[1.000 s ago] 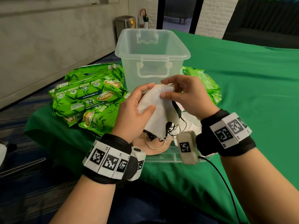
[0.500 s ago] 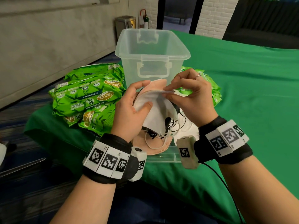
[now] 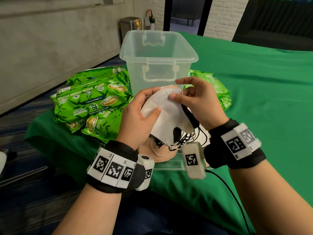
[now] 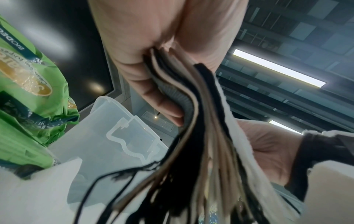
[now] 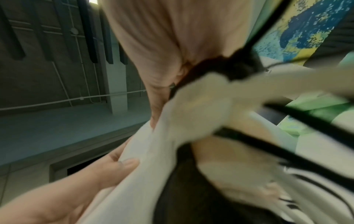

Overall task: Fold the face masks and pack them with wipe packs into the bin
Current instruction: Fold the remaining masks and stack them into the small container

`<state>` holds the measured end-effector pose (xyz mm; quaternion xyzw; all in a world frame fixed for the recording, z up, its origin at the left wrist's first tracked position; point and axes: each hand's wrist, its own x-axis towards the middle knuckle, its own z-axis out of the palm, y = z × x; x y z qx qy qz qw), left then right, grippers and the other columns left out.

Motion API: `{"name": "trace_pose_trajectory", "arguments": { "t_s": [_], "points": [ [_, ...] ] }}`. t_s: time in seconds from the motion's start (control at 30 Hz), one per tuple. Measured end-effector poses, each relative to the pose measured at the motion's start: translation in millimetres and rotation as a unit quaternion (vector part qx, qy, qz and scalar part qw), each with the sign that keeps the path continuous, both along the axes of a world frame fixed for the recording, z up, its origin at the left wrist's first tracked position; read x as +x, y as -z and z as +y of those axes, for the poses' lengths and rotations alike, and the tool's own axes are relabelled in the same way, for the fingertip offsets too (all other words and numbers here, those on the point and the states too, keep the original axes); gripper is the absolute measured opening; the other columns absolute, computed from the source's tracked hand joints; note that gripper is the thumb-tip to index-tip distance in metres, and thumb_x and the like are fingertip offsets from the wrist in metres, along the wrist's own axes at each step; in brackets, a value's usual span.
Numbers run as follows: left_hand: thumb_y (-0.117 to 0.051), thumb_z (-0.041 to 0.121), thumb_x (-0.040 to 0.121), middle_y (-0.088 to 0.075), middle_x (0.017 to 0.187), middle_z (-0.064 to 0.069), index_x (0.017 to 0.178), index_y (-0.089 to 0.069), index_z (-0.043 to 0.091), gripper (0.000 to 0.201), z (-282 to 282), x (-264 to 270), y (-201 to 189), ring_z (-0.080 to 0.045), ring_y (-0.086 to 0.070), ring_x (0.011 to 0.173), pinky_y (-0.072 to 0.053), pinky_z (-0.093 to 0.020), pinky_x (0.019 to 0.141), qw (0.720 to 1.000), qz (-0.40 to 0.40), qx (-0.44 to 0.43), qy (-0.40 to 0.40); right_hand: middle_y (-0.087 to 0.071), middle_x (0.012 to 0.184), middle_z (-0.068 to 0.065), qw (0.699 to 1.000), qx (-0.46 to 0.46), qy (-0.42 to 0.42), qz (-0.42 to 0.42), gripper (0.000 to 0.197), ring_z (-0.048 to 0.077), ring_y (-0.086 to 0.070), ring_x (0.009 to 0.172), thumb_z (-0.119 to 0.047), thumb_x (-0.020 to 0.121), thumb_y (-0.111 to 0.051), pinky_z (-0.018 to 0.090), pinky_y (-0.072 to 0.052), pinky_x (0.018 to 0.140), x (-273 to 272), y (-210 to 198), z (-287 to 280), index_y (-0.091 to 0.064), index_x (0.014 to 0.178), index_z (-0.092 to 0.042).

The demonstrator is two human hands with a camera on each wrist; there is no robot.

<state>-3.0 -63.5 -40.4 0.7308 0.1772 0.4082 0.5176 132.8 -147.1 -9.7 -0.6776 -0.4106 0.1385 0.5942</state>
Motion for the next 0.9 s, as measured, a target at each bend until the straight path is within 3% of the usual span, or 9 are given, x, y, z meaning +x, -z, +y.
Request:
{"name": "trace_pose_trajectory", "arguments": {
  "t_s": [0.07, 0.23, 0.3, 0.37, 0.43, 0.5, 0.57, 0.73, 0.9],
  "points": [
    [-0.059, 0.012, 0.074, -0.067, 0.101, 0.005, 0.101, -0.055, 0.04, 0.039, 0.4, 0.0, -0.7, -0.012, -0.065, 0.094, -0.053, -0.035, 0.086, 1.0, -0.01, -0.013, 0.003, -0.056, 0.063, 0.0, 1.0, -0.023, 0.014, -0.01, 0.036, 0.006, -0.049, 0.053, -0.02, 0.073, -0.077, 0.02, -0.04, 0.054, 1.1, 2.9, 0.1, -0.058, 0.103, -0.016],
    [-0.056, 0.013, 0.076, -0.065, 0.088, -0.006, 0.109, -0.05, 0.051, 0.051, 4.6, -1.8, 0.8, -0.016, -0.061, 0.078, -0.052, -0.034, 0.073, 0.999, -0.032, -0.023, -0.001, -0.056, 0.08, 0.004, 0.993, -0.11, -0.031, -0.026, 0.027, 0.019, -0.053, 0.07, -0.03, 0.086, -0.063, 0.034, -0.044, 0.067, -0.8, 13.3, 0.6, -0.057, 0.109, -0.017],
    [-0.054, 0.009, 0.077, -0.065, 0.096, -0.002, 0.108, -0.053, 0.049, 0.05, 5.5, -1.5, 1.4, -0.015, -0.061, 0.085, -0.051, -0.032, 0.078, 0.999, -0.039, -0.018, 0.002, -0.053, 0.08, 0.0, 0.991, -0.112, -0.042, -0.054, 0.025, 0.016, -0.05, 0.068, -0.028, 0.089, -0.059, 0.03, -0.041, 0.066, -3.3, 15.4, 1.1, -0.057, 0.111, -0.017],
    [-0.052, 0.004, 0.079, -0.066, 0.104, 0.011, 0.102, -0.058, 0.044, 0.046, 6.7, -1.1, 1.7, -0.01, -0.061, 0.099, -0.048, -0.03, 0.09, 0.999, -0.045, -0.015, 0.002, -0.051, 0.079, -0.001, 0.996, -0.071, -0.03, -0.042, 0.019, 0.013, -0.047, 0.06, -0.021, 0.086, -0.063, 0.028, -0.039, 0.059, -4.2, 15.7, 0.1, -0.057, 0.104, -0.022],
    [-0.052, -0.001, 0.082, -0.067, 0.097, 0.026, 0.094, -0.063, 0.037, 0.041, 8.2, -0.6, 2.0, 0.003, -0.059, 0.102, -0.043, -0.02, 0.096, 0.999, -0.042, -0.018, 0.001, -0.053, 0.081, -0.001, 0.999, -0.013, 0.013, -0.032, 0.023, 0.009, -0.047, 0.058, -0.016, 0.08, -0.071, 0.021, -0.039, 0.058, -2.3, 16.7, -2.5, -0.057, 0.093, -0.028],
    [-0.052, -0.006, 0.086, -0.067, 0.091, 0.028, 0.09, -0.065, 0.032, 0.04, 8.5, -0.4, 2.6, 0.009, -0.058, 0.097, -0.042, -0.016, 0.096, 0.999, -0.037, -0.036, -0.003, -0.054, 0.084, -0.002, 0.997, 0.028, 0.055, -0.052, 0.025, 0.003, -0.047, 0.06, -0.014, 0.074, -0.076, 0.014, -0.038, 0.06, -1.1, 16.3, -5.5, -0.059, 0.081, -0.031],
    [-0.054, -0.006, 0.086, -0.066, 0.093, 0.024, 0.09, -0.066, 0.03, 0.038, 7.5, -0.2, 2.1, 0.006, -0.06, 0.095, -0.045, -0.023, 0.097, 0.998, -0.039, -0.051, -0.006, -0.053, 0.08, -0.005, 0.994, 0.032, 0.066, -0.077, 0.023, 0.005, -0.045, 0.063, -0.014, 0.071, -0.078, 0.012, -0.035, 0.061, -3.9, 13.7, -6.5, -0.062, 0.075, -0.031],
    [-0.067, 0.008, 0.071, -0.068, 0.092, 0.021, 0.09, -0.067, 0.032, 0.03, 5.3, 0.1, 1.3, -0.002, -0.064, 0.095, -0.05, -0.027, 0.093, 0.998, -0.041, -0.048, 0.004, -0.05, 0.076, -0.002, 0.996, 0.0, 0.053, -0.074, 0.02, 0.01, -0.041, 0.06, -0.024, 0.067, -0.082, 0.026, -0.038, 0.062, -13.0, 10.4, -0.6, -0.064, 0.077, -0.025],
    [-0.066, -0.008, 0.077, -0.066, 0.1, 0.013, 0.097, -0.061, 0.03, 0.044, 6.6, -1.3, 1.5, -0.001, -0.063, 0.094, -0.051, -0.026, 0.09, 0.998, -0.055, -0.033, 0.022, -0.05, 0.065, -0.006, 0.997, -0.023, 0.057, -0.045, 0.024, 0.013, -0.043, 0.057, -0.031, 0.065, -0.083, 0.037, -0.04, 0.06, -12.3, 11.7, 8.0, -0.059, 0.07, -0.027]
  ]
}}
